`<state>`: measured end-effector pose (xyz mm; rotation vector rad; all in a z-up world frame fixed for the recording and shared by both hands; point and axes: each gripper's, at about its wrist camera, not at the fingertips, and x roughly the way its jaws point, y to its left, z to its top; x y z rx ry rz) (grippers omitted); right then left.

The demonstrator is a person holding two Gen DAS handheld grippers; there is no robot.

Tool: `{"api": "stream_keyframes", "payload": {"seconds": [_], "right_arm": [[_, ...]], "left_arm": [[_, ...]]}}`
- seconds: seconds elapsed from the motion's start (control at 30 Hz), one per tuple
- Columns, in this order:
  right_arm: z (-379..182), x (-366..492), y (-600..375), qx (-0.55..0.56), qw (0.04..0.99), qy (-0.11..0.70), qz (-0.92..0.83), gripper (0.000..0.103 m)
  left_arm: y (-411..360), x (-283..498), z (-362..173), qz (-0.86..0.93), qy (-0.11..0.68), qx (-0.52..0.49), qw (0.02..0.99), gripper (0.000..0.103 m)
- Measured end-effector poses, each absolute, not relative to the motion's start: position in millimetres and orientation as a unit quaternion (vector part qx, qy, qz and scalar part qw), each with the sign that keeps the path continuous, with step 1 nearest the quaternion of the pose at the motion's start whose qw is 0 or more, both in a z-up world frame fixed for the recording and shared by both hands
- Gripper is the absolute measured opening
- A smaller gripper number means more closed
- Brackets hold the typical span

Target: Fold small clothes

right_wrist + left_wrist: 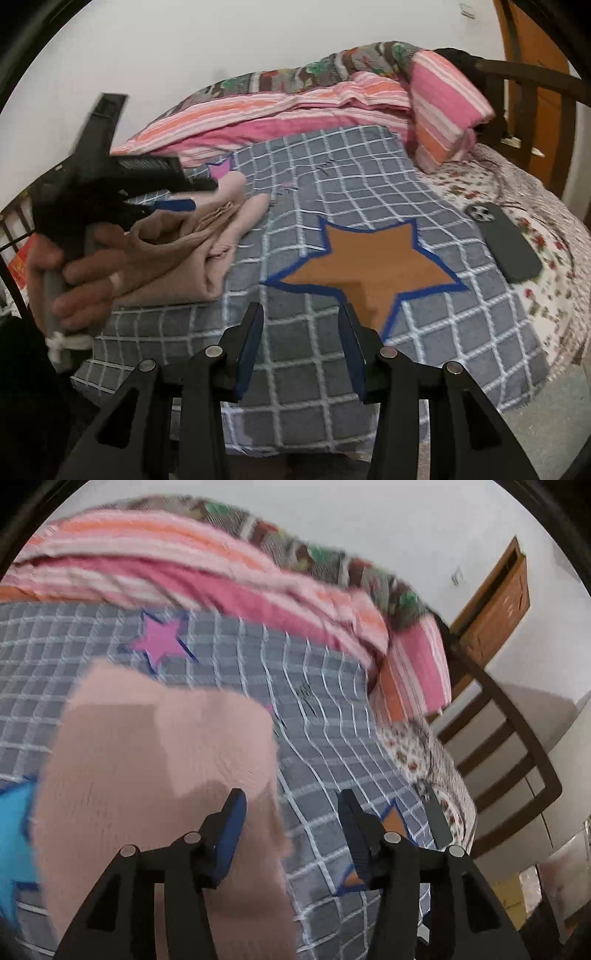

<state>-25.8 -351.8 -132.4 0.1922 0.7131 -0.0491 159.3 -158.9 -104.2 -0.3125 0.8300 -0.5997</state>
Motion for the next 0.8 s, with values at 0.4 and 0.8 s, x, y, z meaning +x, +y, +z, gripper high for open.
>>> {"api": "stream_keyframes", "payload": {"seconds": [0.4,0.8], "right_arm": [[-117,84,-308,0.219,0.910,0.331,0.116,0.062],[-129,156,-292,0.183,0.918,0.336,0.108,0.018]], "left_arm": [[-20,181,-127,-0.144,0.366,-0.088,0.915,0.062],[2,194,-161,-0.214,0.345,-0.130,0.905,0.062]]}}
